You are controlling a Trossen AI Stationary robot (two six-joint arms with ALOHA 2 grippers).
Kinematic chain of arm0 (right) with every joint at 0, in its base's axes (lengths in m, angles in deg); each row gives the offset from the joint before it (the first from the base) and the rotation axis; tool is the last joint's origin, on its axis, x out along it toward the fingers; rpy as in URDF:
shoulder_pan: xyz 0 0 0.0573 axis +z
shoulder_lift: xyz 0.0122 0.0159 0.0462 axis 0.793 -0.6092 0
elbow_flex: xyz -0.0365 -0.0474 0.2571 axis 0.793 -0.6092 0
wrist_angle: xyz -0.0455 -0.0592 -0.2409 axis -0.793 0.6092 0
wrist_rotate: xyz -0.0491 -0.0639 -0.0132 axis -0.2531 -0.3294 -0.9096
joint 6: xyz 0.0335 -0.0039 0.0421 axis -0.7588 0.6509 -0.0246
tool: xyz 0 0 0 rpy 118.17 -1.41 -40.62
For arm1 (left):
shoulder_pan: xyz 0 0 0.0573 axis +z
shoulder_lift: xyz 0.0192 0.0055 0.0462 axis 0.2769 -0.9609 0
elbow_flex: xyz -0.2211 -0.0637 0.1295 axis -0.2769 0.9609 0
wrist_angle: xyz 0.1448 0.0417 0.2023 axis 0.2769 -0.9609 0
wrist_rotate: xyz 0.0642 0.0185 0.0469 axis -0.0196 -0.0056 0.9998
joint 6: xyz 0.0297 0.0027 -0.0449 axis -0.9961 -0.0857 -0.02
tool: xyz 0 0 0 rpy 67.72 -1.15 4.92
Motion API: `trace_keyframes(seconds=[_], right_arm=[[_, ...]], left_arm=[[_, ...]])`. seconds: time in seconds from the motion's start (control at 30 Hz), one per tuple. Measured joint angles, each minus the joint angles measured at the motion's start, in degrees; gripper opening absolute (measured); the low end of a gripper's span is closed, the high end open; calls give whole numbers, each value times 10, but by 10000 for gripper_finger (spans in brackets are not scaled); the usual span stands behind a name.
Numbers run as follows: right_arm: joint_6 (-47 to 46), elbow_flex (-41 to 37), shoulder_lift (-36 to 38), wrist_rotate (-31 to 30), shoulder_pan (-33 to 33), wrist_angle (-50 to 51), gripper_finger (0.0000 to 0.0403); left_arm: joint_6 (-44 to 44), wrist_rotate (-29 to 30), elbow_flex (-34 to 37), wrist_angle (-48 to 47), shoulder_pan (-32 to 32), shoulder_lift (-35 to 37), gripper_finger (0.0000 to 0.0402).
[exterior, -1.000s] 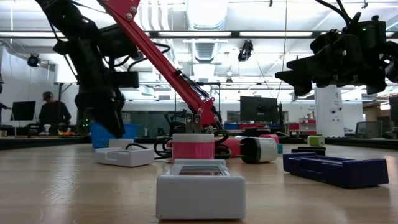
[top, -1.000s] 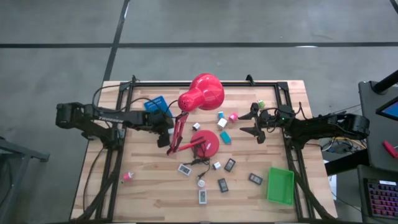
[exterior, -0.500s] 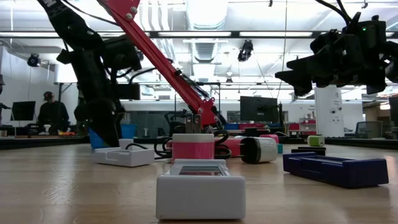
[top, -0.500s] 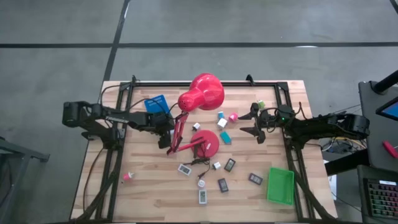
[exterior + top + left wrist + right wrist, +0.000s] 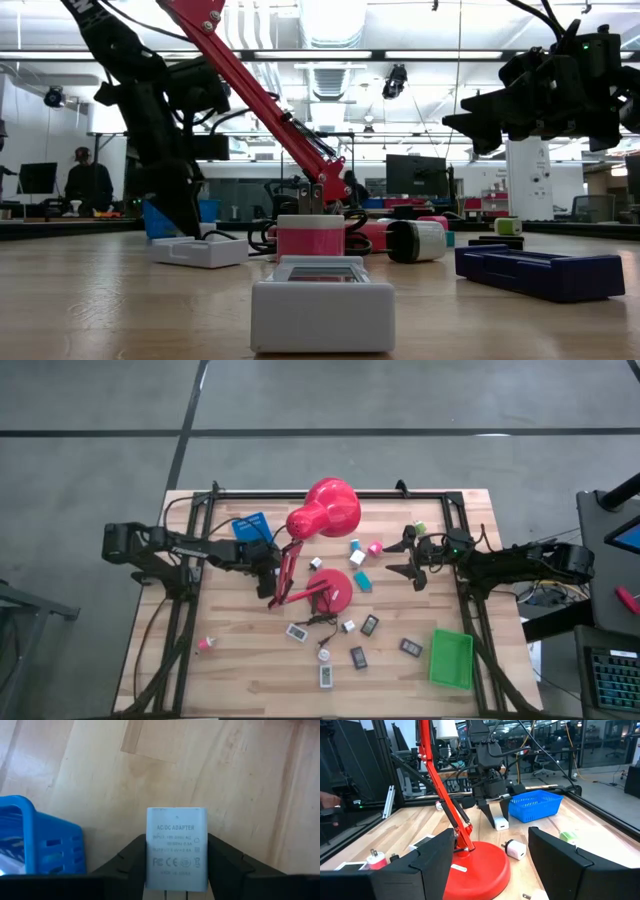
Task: Pick & Place Office items
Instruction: Put the left white charger adapter into the blue bin
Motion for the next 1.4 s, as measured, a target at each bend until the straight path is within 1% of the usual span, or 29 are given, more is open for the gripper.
trace_keyframes(seconds=[0.43, 0.57, 0.87, 1.17, 1.3, 1.4], right_arm=[[-4, 0, 0, 0, 0, 1, 246], [-5, 0, 0, 0, 0, 1, 246], [-3, 0, 0, 0, 0, 9, 246], [-2, 0, 0, 0, 0, 10, 246], [-1, 0, 0, 0, 0, 10, 246], [0, 0, 0, 0, 0, 10, 246]], left_arm=[[18, 3, 1, -1, 0, 1, 157], [19, 6, 4, -11, -3, 18, 157], [18, 11, 7, 4, -5, 98, 157], [17, 65, 30, 7, -4, 180, 157], [16, 103, 42, 14, -3, 217, 157], [14, 106, 60, 58, -1, 247, 157]])
